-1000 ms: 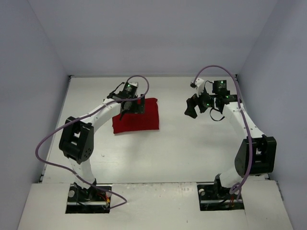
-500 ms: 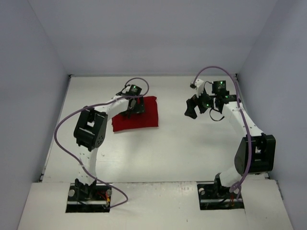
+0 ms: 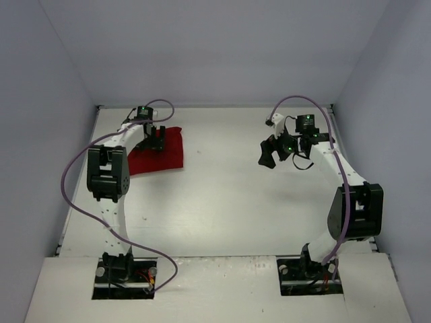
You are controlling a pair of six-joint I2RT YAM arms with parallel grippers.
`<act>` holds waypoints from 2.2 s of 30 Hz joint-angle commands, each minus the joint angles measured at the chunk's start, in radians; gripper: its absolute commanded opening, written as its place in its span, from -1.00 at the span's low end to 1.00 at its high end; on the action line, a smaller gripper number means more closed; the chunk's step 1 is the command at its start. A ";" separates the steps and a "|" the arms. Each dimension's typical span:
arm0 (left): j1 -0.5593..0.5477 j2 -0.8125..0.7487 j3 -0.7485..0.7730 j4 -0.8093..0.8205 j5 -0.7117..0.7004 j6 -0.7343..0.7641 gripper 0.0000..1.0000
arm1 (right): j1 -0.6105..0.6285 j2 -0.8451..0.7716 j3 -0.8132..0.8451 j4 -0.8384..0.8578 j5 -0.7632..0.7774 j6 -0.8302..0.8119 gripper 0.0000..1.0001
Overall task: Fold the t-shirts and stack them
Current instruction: Put the neatly folded tshirt into the corner of the board with the left arm
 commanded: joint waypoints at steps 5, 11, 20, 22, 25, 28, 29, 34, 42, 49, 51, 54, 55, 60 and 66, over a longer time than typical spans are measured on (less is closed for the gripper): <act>0.103 0.085 0.191 -0.122 0.182 0.489 0.81 | -0.004 -0.006 0.051 0.035 -0.036 -0.009 0.96; 0.168 0.205 0.414 -0.199 0.198 0.558 0.81 | -0.004 -0.005 0.050 0.035 -0.038 -0.009 0.97; 0.185 0.421 0.746 -0.328 0.225 0.704 0.81 | -0.002 0.008 0.056 0.035 -0.037 -0.011 0.99; 0.186 0.438 0.762 -0.329 0.230 0.750 0.81 | -0.002 0.010 0.059 0.035 -0.036 -0.013 0.99; 0.182 0.465 0.786 -0.328 0.246 0.812 0.81 | -0.001 0.016 0.061 0.035 -0.038 -0.008 1.00; 0.177 0.459 0.788 -0.327 0.253 0.856 0.81 | 0.003 0.018 0.061 0.035 -0.037 -0.004 1.00; 0.174 0.435 0.779 -0.326 0.260 0.842 0.81 | 0.006 0.015 0.061 0.035 -0.036 -0.006 1.00; 0.171 0.241 0.731 -0.324 0.335 0.633 0.81 | 0.014 0.001 0.057 0.036 -0.042 -0.005 1.00; 0.165 -0.136 0.565 -0.285 0.402 0.312 0.81 | 0.041 -0.045 0.019 0.037 -0.055 -0.017 1.00; 0.220 -0.356 0.191 -0.166 0.498 -0.038 0.81 | 0.040 -0.079 -0.011 0.035 -0.051 -0.042 1.00; 0.260 -0.375 0.065 -0.080 0.523 -0.175 0.81 | 0.039 -0.085 -0.023 0.034 -0.054 -0.044 1.00; 0.283 -0.376 -0.014 -0.027 0.520 -0.307 0.81 | 0.039 -0.093 -0.036 0.035 -0.051 -0.047 1.00; 0.282 -0.367 -0.023 -0.026 0.477 -0.338 0.81 | 0.039 -0.097 -0.041 0.035 -0.047 -0.049 1.00; 0.271 -0.313 -0.010 -0.026 0.288 -0.430 0.81 | 0.039 -0.097 -0.051 0.035 -0.040 -0.051 1.00; 0.269 -0.165 0.046 -0.026 0.174 -0.463 0.81 | 0.041 -0.071 -0.043 0.035 -0.037 -0.040 1.00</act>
